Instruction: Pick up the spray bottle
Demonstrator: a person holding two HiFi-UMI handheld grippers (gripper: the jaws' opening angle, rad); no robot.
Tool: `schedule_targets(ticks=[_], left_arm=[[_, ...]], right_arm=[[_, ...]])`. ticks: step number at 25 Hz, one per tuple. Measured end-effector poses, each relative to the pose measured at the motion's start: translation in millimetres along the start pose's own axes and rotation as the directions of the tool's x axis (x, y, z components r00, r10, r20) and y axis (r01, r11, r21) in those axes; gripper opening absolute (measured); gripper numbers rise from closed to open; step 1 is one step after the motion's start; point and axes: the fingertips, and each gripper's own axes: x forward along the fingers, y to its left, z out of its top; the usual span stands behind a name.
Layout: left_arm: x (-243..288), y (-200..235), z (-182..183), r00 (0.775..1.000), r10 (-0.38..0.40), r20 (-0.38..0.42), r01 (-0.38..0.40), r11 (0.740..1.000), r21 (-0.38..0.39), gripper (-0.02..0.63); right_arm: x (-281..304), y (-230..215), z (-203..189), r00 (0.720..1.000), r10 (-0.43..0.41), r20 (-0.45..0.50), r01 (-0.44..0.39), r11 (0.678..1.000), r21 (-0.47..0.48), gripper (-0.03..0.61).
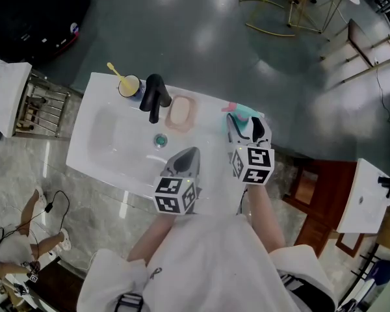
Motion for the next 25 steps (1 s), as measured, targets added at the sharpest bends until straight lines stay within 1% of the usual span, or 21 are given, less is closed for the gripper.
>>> schedule_targets(ticks=[7, 12, 17, 25], left_arm=[[4.3, 4.9, -1.1, 1.000, -0.003, -0.014, 0.003, 1.000, 0.004, 0.026], [8.8, 10.4, 5.8, 1.000, 0.002, -0.004, -0.002, 1.000, -0.004, 0.026], [11.1, 15.3, 9.5, 1.000, 0.003, -0.006, -0.003, 1.000, -0.001, 0.026], [11.1, 20.3, 5.1, 1.000, 0.005, -0.025, -0.005, 1.000, -0.001, 0.026]], right_arm=[[9.8, -4.7, 0.0, 1.000, -0.021, -0.005, 0.021, 1.000, 0.006, 0.282], [15.9, -5.7, 0.6, 0.999, -0.032, -0.007, 0.033, 0.999, 0.017, 0.282], [21.4, -6.7, 0.8, 0.999, -0.041, -0.010, 0.041, 0.999, 0.011, 0.282], [29.5, -5.9, -1.7, 0.998, -0.050, -0.027, 0.050, 0.999, -0.012, 0.282]])
